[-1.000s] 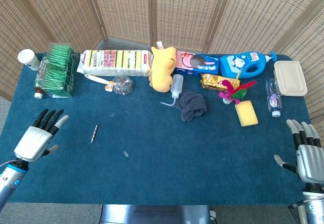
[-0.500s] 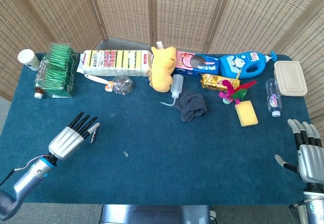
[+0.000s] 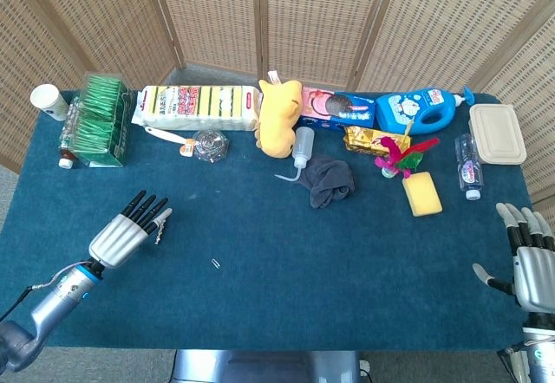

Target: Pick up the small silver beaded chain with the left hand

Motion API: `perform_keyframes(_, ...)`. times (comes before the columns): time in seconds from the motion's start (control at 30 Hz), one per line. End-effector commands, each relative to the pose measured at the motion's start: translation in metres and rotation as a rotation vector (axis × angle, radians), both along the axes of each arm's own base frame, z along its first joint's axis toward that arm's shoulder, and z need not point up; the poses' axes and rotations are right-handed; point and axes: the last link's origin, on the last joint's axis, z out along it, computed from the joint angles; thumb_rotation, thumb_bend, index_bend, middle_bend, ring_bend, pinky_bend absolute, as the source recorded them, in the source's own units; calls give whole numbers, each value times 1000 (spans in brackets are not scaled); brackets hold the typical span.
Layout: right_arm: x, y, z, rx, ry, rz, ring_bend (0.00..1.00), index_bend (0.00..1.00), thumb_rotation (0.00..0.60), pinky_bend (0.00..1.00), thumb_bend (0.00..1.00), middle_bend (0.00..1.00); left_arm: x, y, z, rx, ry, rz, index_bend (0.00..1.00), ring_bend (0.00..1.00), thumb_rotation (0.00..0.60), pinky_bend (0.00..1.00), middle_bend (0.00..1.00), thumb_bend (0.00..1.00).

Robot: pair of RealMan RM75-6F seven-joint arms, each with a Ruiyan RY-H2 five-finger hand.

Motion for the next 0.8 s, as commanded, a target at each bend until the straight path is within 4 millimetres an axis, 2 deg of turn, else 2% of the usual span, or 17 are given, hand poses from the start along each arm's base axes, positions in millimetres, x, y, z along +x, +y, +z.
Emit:
perform_keyframes(0.03,0,0,0,-2,-1,0,0,0,600,0,171,0,0,3,-3,4,4,10,0,0,600,0,0,234)
perform_keyframes(0.37,-1,-1,-1,4,0,-5,0,0,600,0,171,0,8,12,-10,1,5,15,0,0,600,0,0,235)
perform_keyframes(0.8,-2,-1,1,2,-6,-7,0,0,600,0,171,0,21,14,-20,-8,8,11,0,0,600,0,0,234)
